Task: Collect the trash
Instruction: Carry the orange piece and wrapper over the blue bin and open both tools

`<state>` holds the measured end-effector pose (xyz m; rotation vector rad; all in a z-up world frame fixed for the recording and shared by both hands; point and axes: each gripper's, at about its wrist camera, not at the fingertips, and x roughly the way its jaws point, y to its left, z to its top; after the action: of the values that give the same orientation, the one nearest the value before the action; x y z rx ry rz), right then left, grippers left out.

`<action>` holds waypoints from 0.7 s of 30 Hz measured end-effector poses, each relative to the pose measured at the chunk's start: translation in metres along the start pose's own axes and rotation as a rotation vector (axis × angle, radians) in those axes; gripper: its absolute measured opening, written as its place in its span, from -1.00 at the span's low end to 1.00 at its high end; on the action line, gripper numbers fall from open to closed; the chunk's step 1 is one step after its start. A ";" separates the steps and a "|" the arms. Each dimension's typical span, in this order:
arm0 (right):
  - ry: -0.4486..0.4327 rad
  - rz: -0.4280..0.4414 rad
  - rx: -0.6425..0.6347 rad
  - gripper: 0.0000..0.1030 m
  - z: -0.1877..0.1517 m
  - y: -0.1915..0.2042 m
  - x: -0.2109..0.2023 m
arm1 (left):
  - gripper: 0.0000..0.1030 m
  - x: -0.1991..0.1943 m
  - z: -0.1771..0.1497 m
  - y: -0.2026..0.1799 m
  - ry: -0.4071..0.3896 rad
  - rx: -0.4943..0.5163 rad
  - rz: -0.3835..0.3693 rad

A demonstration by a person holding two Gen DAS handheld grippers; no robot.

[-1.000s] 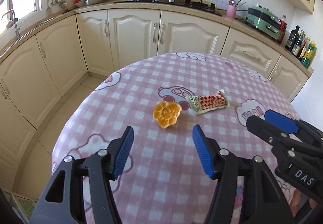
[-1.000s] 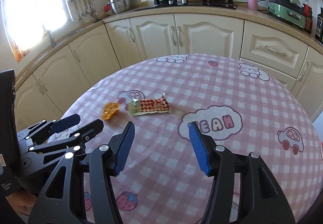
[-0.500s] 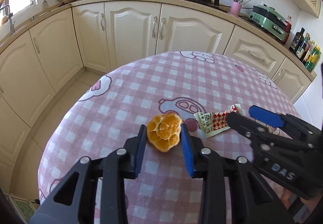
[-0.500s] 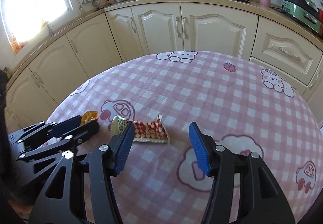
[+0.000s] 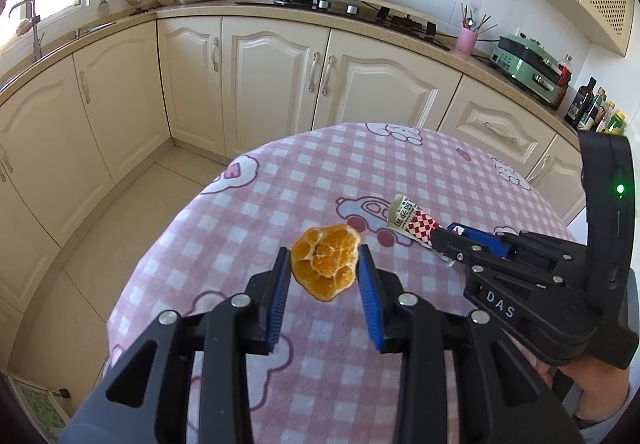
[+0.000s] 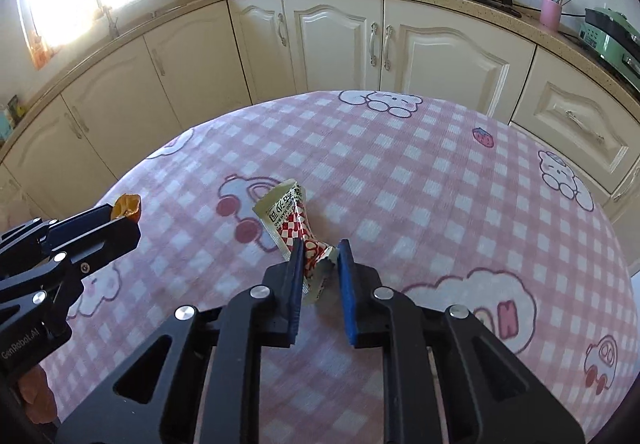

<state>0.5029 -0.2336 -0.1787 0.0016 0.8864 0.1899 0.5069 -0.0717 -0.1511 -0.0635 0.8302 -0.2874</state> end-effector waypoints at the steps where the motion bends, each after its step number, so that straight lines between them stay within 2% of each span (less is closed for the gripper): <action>1: -0.004 0.009 0.003 -0.70 -0.002 0.004 -0.005 | -0.37 -0.004 -0.001 0.001 -0.004 0.000 0.001; 6: -0.041 0.054 -0.001 -0.70 -0.006 0.036 -0.030 | -0.37 -0.035 -0.012 0.021 -0.033 -0.027 0.019; 13: -0.091 0.149 -0.059 -0.70 -0.013 0.107 -0.067 | -0.37 -0.086 -0.037 0.066 -0.075 -0.089 0.069; 21: -0.083 0.271 -0.136 -0.70 -0.033 0.202 -0.078 | -0.38 -0.145 -0.091 0.147 -0.097 -0.204 0.150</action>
<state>0.3960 -0.0509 -0.1233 0.0026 0.7872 0.4997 0.3806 0.1149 -0.1332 -0.2032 0.7609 -0.0570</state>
